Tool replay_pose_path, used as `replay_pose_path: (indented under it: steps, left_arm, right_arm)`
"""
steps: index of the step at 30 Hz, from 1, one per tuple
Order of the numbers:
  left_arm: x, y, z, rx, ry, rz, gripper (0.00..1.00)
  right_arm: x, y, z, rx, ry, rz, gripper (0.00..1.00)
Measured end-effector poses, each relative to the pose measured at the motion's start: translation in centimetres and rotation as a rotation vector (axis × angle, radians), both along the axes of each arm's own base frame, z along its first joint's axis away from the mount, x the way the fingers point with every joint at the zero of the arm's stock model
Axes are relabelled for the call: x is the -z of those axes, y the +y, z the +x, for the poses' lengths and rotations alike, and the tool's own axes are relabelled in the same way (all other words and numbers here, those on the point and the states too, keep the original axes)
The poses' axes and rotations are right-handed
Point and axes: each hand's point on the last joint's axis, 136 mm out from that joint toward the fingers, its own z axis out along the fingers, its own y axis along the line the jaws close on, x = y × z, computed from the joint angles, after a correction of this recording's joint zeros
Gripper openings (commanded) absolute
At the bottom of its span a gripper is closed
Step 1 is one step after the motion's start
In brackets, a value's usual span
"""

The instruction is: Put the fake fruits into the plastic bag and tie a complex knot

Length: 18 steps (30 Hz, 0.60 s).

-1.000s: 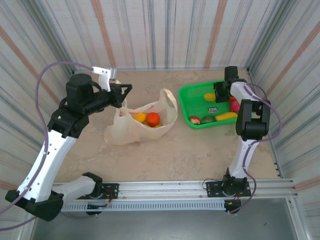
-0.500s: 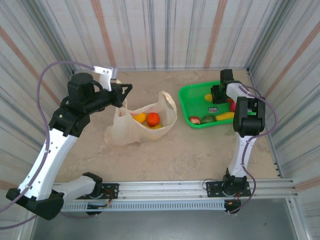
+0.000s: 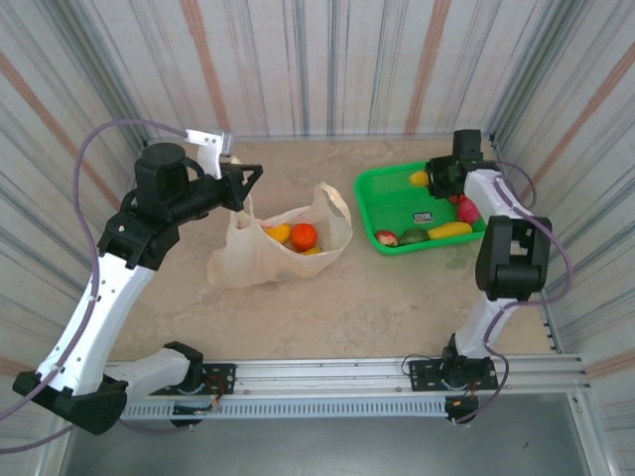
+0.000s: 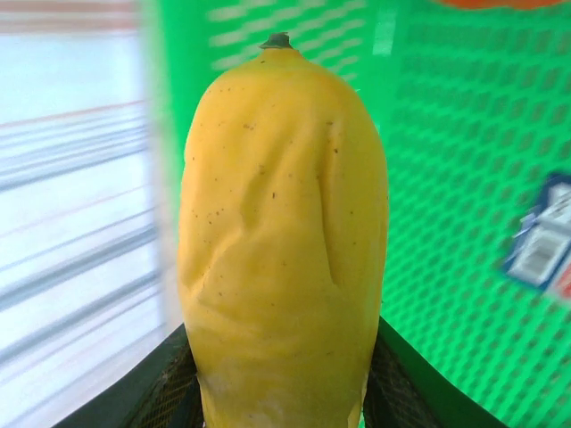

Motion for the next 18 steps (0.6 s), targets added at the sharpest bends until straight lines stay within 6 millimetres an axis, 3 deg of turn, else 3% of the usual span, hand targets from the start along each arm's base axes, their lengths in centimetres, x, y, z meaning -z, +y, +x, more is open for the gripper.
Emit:
replay_pose_path:
  steps: [4,8,10,13,16,18]
  left_arm:
    - [0.1,0.0,0.1,-0.002,0.003,0.001,0.00]
    - [0.1,0.4,0.4,-0.015,0.003,0.000,0.00]
    - [0.1,0.6,0.5,-0.021,0.003,0.000,0.00]
    - [0.1,0.6,0.5,-0.021,0.003,0.000,0.00]
    - [0.1,0.6,0.5,-0.021,0.004,0.000,0.00]
    - [0.1,0.6,0.5,-0.022,0.005,-0.002,0.00]
  right_arm:
    - [-9.3,2.3,-1.7,-0.131,-0.255,-0.041,0.43]
    - [-19.1,7.0,-5.2,-0.353,-0.568,-0.167,0.44]
    - [-23.4,10.6,-8.3,-0.496,-0.729,-0.233,0.45]
    - [-29.0,17.0,-14.8,-0.746,-0.989,-0.316,0.45]
    - [-32.2,21.4,-21.5,-0.949,-1.207,-0.372,0.45]
    - [-32.9,23.2,-24.6,-1.049,-1.303,-0.407,0.45]
